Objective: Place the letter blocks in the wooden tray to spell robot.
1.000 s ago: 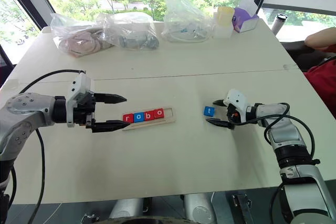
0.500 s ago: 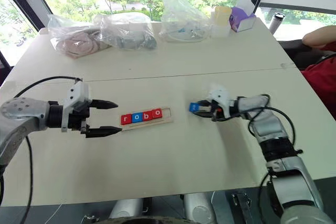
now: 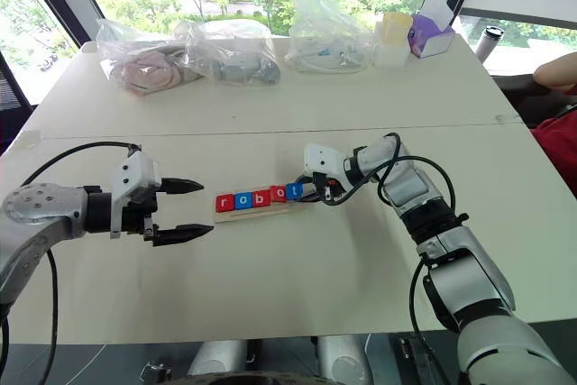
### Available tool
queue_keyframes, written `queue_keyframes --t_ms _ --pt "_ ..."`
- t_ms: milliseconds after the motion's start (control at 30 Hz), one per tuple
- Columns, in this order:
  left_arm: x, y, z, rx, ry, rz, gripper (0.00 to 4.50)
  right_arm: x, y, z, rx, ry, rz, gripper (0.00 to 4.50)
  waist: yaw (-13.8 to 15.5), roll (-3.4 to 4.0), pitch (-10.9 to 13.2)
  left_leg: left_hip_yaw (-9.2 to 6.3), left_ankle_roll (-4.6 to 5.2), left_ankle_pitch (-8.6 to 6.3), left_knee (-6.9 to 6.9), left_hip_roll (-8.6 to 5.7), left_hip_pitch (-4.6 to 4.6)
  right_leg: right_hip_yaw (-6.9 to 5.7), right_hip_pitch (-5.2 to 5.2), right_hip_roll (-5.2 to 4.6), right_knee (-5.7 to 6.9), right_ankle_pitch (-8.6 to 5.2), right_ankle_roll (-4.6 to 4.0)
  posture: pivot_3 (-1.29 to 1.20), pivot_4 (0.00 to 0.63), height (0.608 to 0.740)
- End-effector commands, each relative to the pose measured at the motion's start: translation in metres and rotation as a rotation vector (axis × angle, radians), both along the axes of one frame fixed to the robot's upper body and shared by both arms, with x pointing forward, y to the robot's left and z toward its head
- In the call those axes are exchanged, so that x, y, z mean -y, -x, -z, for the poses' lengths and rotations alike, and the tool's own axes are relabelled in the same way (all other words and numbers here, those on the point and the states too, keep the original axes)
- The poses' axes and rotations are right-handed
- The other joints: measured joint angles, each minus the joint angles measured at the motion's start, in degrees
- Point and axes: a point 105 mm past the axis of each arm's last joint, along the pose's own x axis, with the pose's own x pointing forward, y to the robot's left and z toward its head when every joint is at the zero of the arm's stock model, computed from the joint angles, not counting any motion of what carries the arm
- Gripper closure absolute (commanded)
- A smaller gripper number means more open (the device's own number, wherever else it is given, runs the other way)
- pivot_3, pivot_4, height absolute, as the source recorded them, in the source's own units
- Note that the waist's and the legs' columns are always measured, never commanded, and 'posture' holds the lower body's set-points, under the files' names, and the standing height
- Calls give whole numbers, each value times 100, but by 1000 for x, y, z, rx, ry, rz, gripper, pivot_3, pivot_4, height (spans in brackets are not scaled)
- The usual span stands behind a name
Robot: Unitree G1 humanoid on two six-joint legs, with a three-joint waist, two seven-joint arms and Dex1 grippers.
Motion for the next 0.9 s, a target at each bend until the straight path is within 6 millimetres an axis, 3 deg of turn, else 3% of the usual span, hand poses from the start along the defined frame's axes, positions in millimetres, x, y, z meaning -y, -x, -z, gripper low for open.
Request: queue_keyframes --t_ms 33,367,800,900 --pt "0 2 -9 40 13 -10 0 -4 -3 -5 15 -14 -17 3371 -2 0 0 0 0 0 0 1 1 0 0 1 1 0 -1 0 150 740" --pt "1 1 -5 30 16 -15 0 -14 2 -17 -22 -106 -30 3371 -4 1 0 -1 0 0 -1 1 1 0 0 1 4 1 0 0 150 740" --pt "5 -1 0 12 22 3 0 -11 2 -29 5 -125 -16 3371 -2 1 0 -1 0 0 -1 1 1 -1 0 1 4 1 0 0 150 740" --pt "6 0 2 4 25 8 0 -22 2 -39 17 -175 -25 3371 -9 1 0 -1 0 0 -1 1 1 -1 0 1 4 1 0 0 150 740"
